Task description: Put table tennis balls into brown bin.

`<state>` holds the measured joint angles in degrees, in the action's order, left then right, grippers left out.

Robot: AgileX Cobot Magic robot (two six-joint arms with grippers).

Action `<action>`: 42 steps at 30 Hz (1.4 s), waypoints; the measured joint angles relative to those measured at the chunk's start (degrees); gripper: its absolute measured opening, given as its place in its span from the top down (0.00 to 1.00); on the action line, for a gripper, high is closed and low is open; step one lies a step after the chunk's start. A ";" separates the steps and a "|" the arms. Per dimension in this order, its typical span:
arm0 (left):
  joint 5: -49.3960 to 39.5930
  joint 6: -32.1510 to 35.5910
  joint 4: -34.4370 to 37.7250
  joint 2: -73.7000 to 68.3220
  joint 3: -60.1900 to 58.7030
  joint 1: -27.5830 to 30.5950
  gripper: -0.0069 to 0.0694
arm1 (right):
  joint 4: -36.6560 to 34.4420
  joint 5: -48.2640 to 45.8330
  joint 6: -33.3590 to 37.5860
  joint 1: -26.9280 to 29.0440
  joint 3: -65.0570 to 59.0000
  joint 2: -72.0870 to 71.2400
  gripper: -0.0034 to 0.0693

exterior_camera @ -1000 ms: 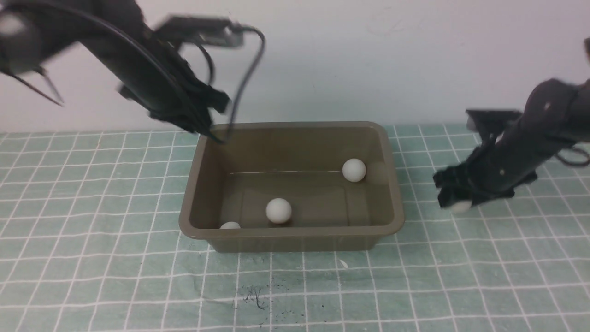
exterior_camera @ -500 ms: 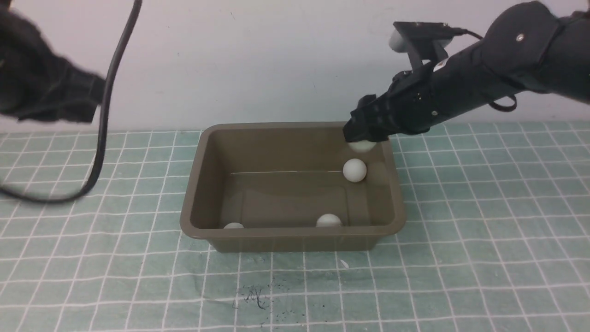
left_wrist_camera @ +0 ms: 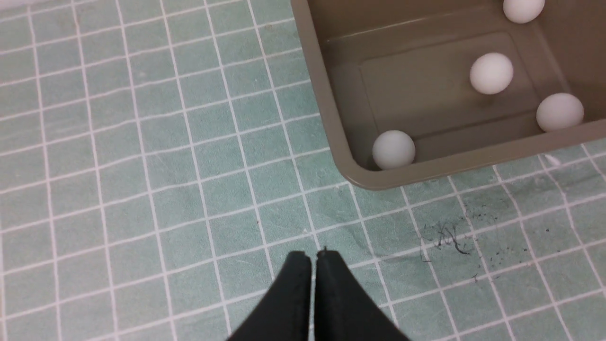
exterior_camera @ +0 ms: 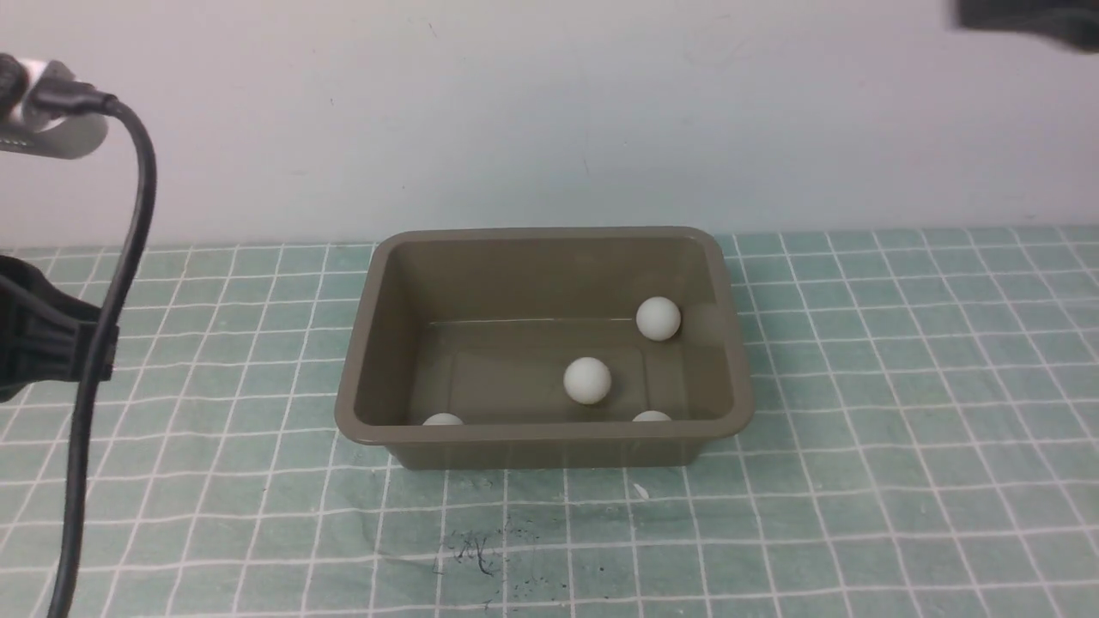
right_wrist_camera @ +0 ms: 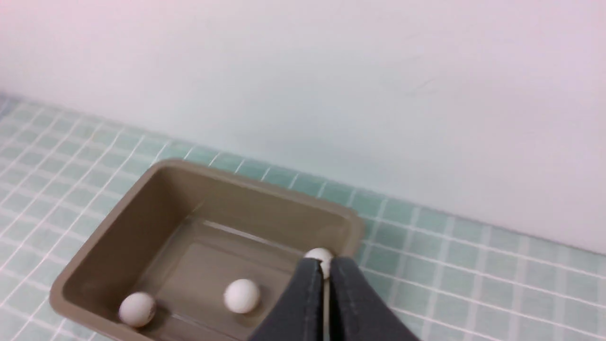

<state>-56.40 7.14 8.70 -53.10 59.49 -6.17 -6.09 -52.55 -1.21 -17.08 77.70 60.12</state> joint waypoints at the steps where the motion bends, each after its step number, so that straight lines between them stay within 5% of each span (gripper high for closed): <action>1: 0.06 0.00 0.22 0.30 -0.03 0.00 0.92 | 1.84 1.12 -1.47 0.00 -3.44 -4.60 0.95; 9: 1.05 0.37 3.14 0.58 -0.72 0.00 0.92 | 14.43 18.83 -12.98 0.00 -35.52 -41.00 0.97; 13: 2.87 0.79 4.98 1.79 -3.41 0.00 0.92 | 22.49 22.89 -24.08 0.00 -49.07 -59.45 0.97; 20: 10.86 0.94 6.27 9.94 -10.25 0.00 0.92 | 31.38 27.79 -36.56 0.00 -53.45 -60.93 0.97; 32: 11.48 0.20 9.81 36.56 -21.74 0.00 0.92 | 31.92 29.41 -37.49 0.00 -53.45 -60.93 0.97; 42: 7.24 0.01 11.16 44.93 -21.74 0.00 0.92 | 31.92 29.41 -37.49 0.00 -53.45 -60.93 0.97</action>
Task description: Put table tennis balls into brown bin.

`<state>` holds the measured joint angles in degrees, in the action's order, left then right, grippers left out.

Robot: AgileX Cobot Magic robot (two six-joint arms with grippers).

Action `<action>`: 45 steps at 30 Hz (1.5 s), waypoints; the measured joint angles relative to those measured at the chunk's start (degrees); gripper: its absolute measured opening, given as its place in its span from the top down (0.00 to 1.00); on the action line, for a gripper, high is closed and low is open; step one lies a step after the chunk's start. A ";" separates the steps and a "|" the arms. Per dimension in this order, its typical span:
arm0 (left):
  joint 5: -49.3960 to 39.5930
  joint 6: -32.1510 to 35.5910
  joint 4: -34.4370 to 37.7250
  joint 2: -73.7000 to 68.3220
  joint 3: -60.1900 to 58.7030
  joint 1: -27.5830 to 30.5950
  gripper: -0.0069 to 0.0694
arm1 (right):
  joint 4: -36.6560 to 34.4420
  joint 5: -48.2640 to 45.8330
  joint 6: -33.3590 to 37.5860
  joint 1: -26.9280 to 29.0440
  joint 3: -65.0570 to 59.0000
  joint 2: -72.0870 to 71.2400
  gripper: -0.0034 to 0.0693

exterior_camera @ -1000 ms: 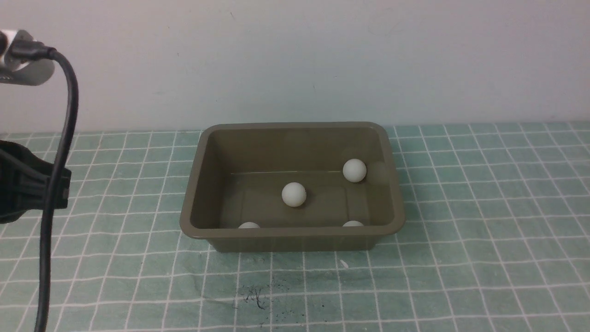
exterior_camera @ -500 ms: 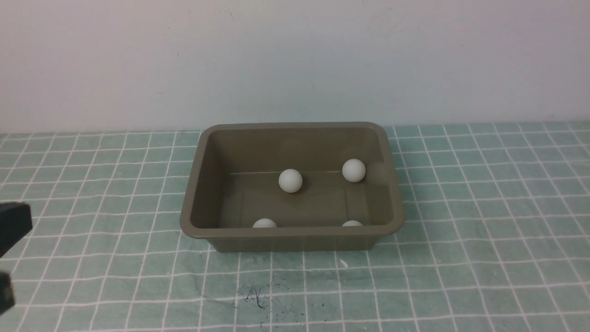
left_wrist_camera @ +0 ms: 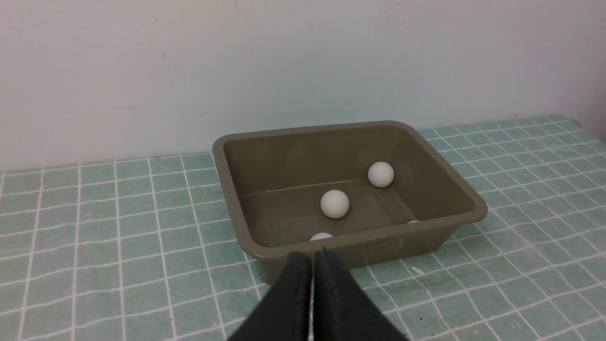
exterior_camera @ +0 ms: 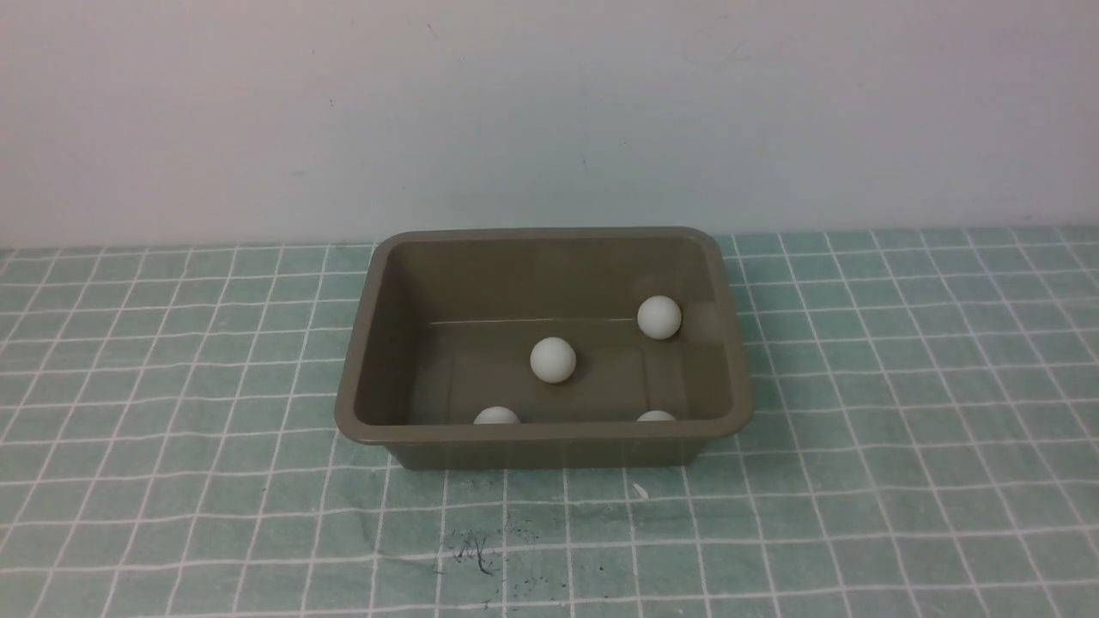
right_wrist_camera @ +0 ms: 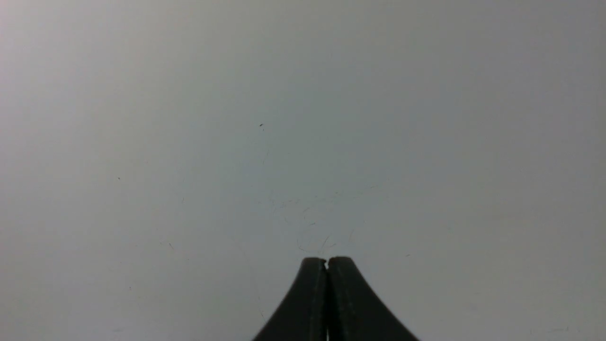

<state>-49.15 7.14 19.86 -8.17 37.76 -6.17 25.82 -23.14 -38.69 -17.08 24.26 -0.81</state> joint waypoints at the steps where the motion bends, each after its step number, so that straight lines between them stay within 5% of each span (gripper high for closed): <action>1: -0.02 0.17 -0.08 0.00 0.00 0.00 0.92 | 0.00 0.00 0.00 0.00 0.00 0.00 0.97; 8: 7.66 2.45 -5.16 0.12 -4.02 0.49 0.92 | 0.00 0.00 -0.04 0.00 0.00 0.00 0.97; 17: 27.16 2.45 -11.85 7.95 -29.18 8.68 0.92 | 0.00 0.11 -0.04 0.00 0.00 0.00 0.97; 22: 27.15 2.45 -12.98 8.80 -38.83 8.82 0.92 | 0.00 0.18 -0.04 0.00 0.00 0.00 0.97; 45: 27.24 2.45 -13.36 8.80 -39.15 8.98 0.92 | 0.00 0.36 -0.94 0.00 0.00 0.00 0.97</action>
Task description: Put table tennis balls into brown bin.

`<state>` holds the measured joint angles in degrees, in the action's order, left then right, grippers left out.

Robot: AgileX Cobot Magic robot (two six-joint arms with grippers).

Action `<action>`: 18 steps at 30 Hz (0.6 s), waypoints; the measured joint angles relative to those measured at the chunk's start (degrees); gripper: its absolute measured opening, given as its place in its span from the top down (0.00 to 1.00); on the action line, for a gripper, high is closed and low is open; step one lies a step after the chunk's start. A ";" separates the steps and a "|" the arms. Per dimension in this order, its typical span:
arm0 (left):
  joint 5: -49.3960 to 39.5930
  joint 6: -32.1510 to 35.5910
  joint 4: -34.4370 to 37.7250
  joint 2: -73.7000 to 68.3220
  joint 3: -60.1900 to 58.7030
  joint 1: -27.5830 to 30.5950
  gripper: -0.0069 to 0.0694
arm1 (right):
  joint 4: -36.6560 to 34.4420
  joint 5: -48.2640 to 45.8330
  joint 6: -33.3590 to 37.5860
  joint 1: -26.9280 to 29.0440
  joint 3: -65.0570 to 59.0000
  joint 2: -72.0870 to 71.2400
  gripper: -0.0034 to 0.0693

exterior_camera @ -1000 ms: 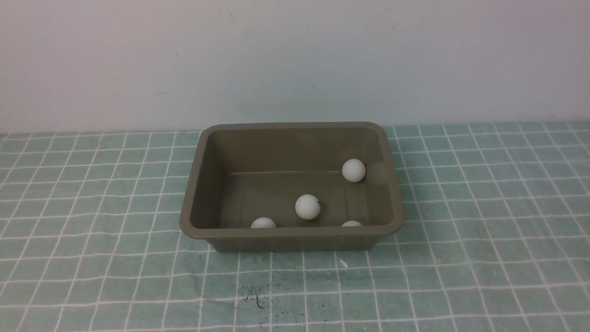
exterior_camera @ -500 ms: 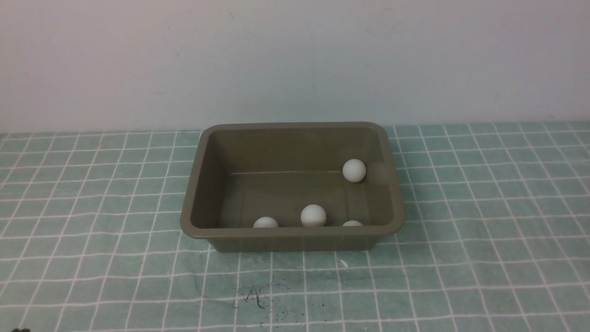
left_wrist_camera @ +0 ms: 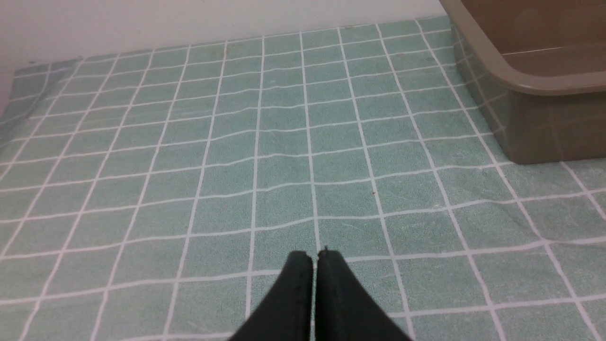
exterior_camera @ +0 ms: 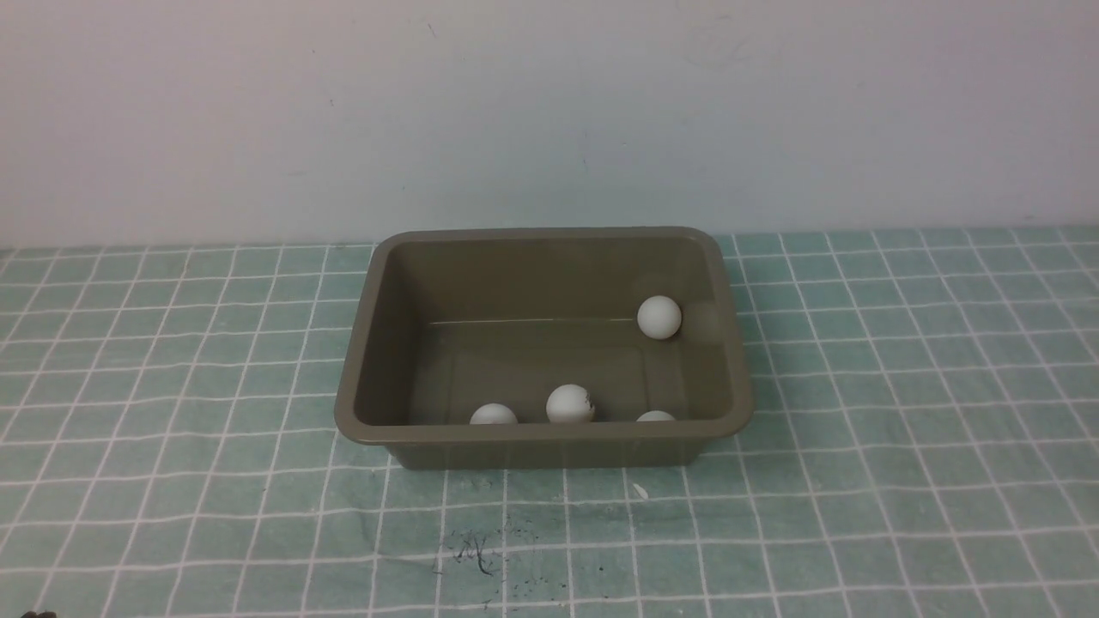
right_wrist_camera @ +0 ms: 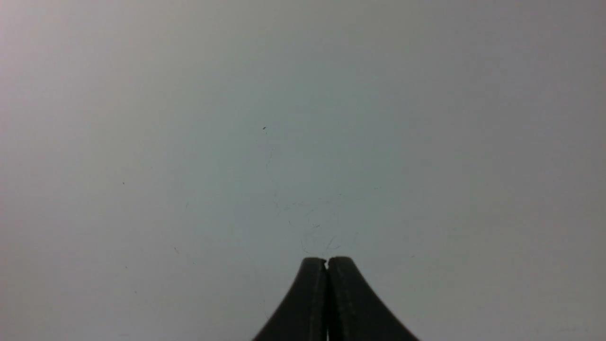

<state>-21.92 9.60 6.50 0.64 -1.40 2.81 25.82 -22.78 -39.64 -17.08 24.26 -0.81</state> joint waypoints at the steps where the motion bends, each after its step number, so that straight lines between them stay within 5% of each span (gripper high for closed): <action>1: 0.00 0.00 0.00 0.00 0.00 0.00 0.92 | 0.00 0.00 0.00 0.00 0.00 0.00 0.97; 8: 0.00 0.00 0.00 0.00 0.00 0.00 0.92 | -1.03 0.10 3.85 0.00 -0.02 0.00 0.97; 18: 0.00 0.00 -0.05 0.00 0.00 0.00 0.92 | -21.72 0.22 30.43 0.00 -2.50 0.00 0.97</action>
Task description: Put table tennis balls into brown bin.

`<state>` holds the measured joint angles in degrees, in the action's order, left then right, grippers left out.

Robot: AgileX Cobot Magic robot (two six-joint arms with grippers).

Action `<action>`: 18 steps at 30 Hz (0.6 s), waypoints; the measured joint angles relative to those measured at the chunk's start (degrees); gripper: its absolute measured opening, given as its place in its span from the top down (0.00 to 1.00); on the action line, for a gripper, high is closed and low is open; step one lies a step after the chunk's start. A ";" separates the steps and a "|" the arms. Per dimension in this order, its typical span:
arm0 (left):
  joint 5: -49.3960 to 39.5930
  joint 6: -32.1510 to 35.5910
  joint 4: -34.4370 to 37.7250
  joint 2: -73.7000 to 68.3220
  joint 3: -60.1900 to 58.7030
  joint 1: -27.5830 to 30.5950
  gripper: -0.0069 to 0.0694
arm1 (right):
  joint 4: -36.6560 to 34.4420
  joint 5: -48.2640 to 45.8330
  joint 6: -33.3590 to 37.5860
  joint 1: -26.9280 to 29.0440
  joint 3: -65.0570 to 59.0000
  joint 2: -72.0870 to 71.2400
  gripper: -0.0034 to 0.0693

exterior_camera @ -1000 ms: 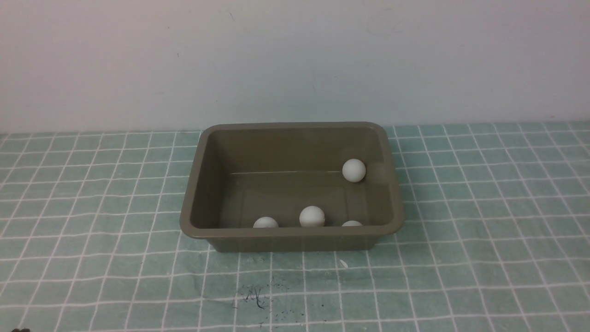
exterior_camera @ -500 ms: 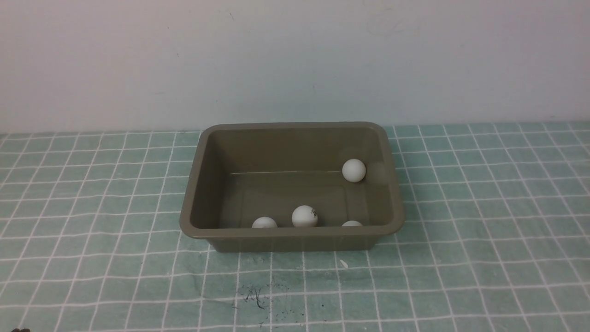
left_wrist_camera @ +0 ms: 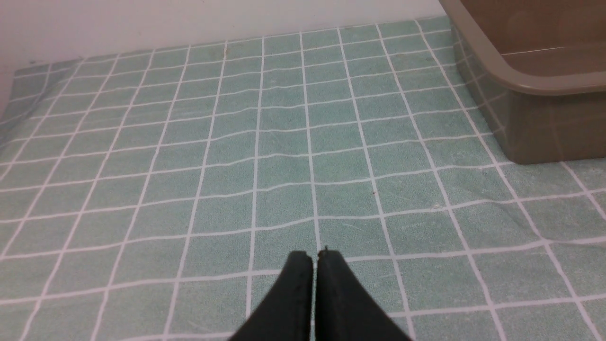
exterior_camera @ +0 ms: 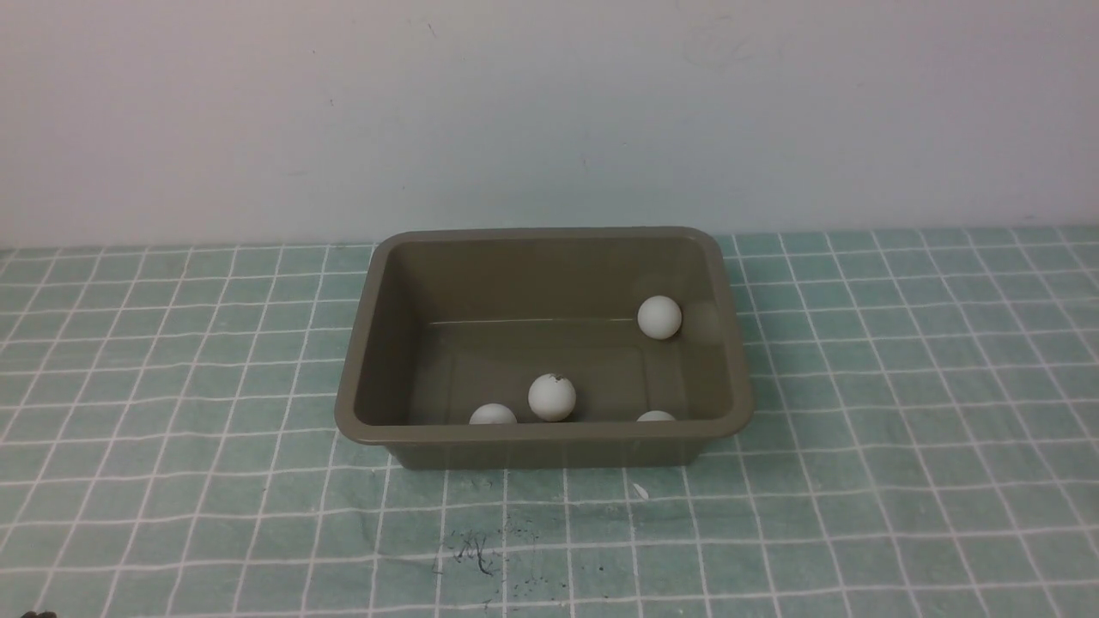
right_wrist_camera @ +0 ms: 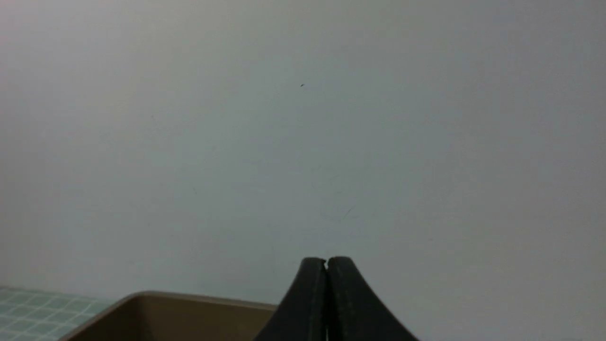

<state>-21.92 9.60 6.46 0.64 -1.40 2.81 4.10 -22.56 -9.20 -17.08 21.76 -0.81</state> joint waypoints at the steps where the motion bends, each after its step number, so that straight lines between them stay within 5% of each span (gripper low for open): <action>1: 0.00 0.00 0.00 0.00 0.00 0.00 0.92 | -0.90 0.00 1.25 0.00 -0.42 0.00 0.97; 7: 0.00 0.00 0.00 0.00 0.00 0.00 0.92 | -1.57 0.06 5.47 0.53 -5.82 0.00 0.97; 14: 0.00 0.00 0.00 0.00 0.00 0.00 0.92 | -0.73 -1.27 5.49 13.52 -18.28 0.00 0.97; 18: 0.00 0.00 0.00 0.00 0.00 0.00 0.92 | -0.79 -1.76 5.43 15.85 -22.48 0.06 0.97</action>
<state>-21.92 9.60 6.46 0.64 -1.40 2.81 3.31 -24.32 -3.77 -1.23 -0.71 -0.76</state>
